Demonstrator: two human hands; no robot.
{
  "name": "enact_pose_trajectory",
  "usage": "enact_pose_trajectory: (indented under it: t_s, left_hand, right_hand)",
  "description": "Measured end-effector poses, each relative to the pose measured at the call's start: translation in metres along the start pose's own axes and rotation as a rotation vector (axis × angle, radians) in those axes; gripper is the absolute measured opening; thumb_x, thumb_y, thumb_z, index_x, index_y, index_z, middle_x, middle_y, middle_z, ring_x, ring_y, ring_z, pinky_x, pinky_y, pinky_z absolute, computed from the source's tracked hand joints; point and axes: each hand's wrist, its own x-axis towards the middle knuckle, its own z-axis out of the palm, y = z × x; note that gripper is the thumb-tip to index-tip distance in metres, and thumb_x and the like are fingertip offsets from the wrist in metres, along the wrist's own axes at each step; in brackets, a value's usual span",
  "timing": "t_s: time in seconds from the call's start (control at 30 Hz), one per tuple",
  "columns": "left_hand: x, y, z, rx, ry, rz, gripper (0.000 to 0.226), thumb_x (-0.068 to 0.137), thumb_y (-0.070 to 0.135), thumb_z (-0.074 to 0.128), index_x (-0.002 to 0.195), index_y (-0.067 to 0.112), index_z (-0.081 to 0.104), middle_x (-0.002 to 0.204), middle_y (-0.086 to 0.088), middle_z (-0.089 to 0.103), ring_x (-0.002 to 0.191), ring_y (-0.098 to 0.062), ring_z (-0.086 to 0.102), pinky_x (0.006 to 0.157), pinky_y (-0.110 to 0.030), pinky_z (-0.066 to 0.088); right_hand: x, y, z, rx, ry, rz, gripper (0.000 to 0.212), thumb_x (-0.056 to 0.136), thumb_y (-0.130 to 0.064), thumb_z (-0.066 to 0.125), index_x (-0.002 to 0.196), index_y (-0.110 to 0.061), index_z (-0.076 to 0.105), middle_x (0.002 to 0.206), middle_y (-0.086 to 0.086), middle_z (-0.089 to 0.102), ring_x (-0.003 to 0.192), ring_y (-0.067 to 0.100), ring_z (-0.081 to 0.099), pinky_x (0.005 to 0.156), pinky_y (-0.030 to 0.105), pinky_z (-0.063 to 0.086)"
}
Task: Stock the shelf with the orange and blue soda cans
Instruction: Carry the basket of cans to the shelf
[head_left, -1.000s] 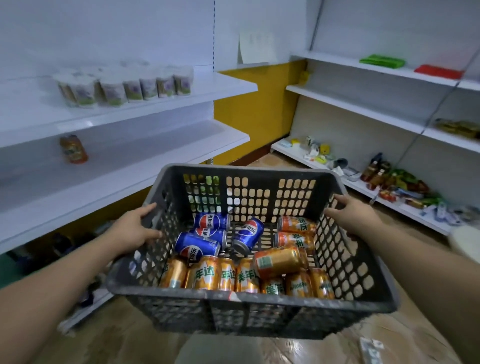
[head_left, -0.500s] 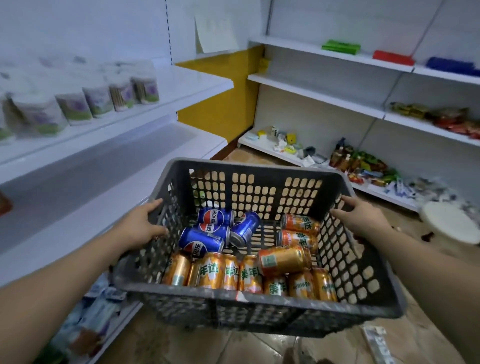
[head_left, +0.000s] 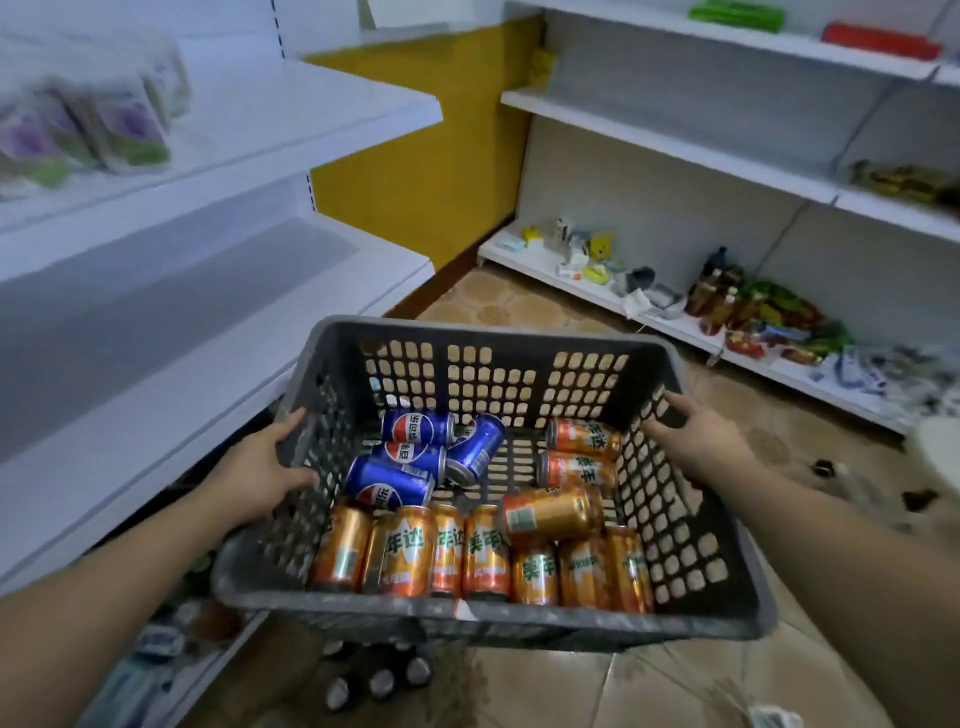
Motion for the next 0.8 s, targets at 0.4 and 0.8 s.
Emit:
enact_pose_trajectory:
  t_s: [0.4, 0.8]
  left_hand:
    - [0.207, -0.029, 0.111, 0.131, -0.141, 0.050, 0.090, 0.076, 0.010, 0.079, 0.150, 0.027, 0.030, 0.146, -0.009, 0.043, 0.125, -0.027, 0.050, 0.094, -0.029, 0.040]
    - [0.356, -0.140, 0.279, 0.069, -0.164, -0.004, 0.087, 0.076, -0.001, 0.076, 0.148, 0.024, 0.034, 0.135, -0.012, 0.054, 0.114, -0.025, 0.056, 0.097, -0.037, 0.045]
  right_hand:
    - [0.127, 0.049, 0.129, 0.120, 0.044, 0.215, 0.066, 0.090, -0.044, 0.061, 0.149, -0.032, 0.032, 0.144, 0.008, 0.048, 0.119, 0.027, 0.055, 0.096, 0.042, 0.049]
    - [0.279, 0.141, 0.319, 0.188, 0.001, 0.288, 0.066, 0.090, -0.046, 0.059, 0.149, -0.038, 0.028, 0.137, 0.004, 0.055, 0.091, 0.023, 0.065, 0.072, 0.039, 0.058]
